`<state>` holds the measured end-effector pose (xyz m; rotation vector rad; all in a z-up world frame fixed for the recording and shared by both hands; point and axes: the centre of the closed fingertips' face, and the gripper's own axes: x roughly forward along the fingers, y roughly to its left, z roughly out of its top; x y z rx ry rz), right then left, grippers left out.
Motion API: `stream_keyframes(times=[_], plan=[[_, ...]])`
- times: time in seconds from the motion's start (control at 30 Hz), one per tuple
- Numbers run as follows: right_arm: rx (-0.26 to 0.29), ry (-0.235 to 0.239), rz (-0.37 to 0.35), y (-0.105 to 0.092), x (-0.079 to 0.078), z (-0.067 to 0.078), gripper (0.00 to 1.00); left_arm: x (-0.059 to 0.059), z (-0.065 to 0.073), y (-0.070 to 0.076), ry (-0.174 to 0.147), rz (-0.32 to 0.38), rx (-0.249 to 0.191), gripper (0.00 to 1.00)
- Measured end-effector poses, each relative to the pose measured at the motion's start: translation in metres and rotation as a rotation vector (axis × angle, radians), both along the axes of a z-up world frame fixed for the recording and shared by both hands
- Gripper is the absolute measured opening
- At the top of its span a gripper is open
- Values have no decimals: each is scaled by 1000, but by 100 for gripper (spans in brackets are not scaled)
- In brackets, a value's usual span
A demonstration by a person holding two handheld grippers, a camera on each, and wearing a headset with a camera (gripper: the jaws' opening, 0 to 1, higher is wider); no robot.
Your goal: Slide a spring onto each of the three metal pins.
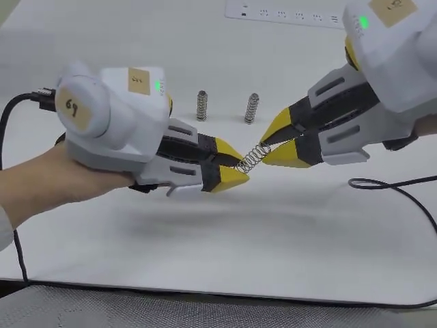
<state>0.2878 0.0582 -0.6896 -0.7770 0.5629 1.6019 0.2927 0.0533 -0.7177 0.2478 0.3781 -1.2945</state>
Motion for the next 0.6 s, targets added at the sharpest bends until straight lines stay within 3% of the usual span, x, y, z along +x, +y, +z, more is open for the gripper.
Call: stream_keyframes(times=[0.17, 0.6], plan=[[-9, -14, -3, -2, 2, 0, 22, 1, 0, 0, -1, -1, 3, 1], [-48, 5, 33, 0, -5, -2, 22, -5, -8, 0, -5, -33, 61, 1]])
